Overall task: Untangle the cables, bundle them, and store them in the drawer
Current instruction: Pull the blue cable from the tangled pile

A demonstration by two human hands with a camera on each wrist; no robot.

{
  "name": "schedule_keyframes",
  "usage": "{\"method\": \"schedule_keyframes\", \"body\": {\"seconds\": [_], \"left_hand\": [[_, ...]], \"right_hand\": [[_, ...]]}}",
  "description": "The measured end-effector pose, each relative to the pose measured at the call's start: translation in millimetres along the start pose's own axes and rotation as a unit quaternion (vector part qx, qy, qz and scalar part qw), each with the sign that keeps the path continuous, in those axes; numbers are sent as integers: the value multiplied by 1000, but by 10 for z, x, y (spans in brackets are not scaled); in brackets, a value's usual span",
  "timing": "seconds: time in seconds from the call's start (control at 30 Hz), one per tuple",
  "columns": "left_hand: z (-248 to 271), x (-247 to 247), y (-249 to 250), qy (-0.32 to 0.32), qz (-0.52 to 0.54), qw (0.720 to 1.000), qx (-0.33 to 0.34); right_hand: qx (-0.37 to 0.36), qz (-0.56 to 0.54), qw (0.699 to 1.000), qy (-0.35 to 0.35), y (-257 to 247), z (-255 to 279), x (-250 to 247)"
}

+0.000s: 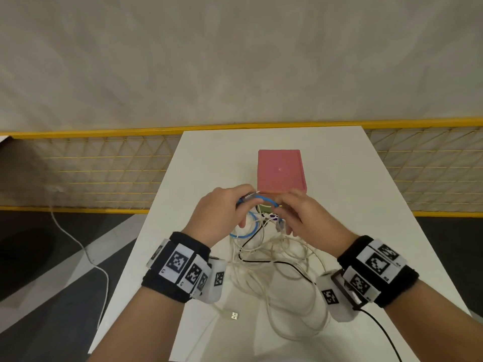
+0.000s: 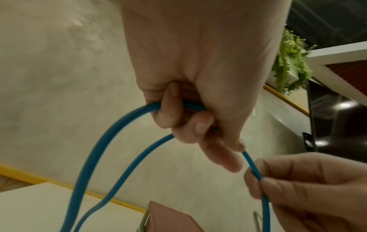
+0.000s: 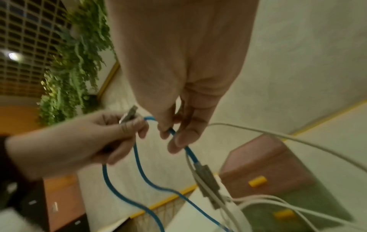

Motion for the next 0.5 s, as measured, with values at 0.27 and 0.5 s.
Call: {"method": "schedule_keyframes", "body": {"seconds": [0.27,0.5], "left_hand": [[160,-302,-409,102,57,990,-78],[144,-154,-420,12,96,993,-69]], "right_hand": [[-11,238,964,-118,-161,-398,-7],[-5,195,974,-119,-124,-496,175]]}}
Point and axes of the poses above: each hand's wrist, its own z-axis away from the middle knuckle, its own x-axis out of the palm, y = z × x, the point moved 8 cm from there along -z, towards the middle knuckle, and after that the axes turned 9 degrees about -z, right-handed, at the moved point
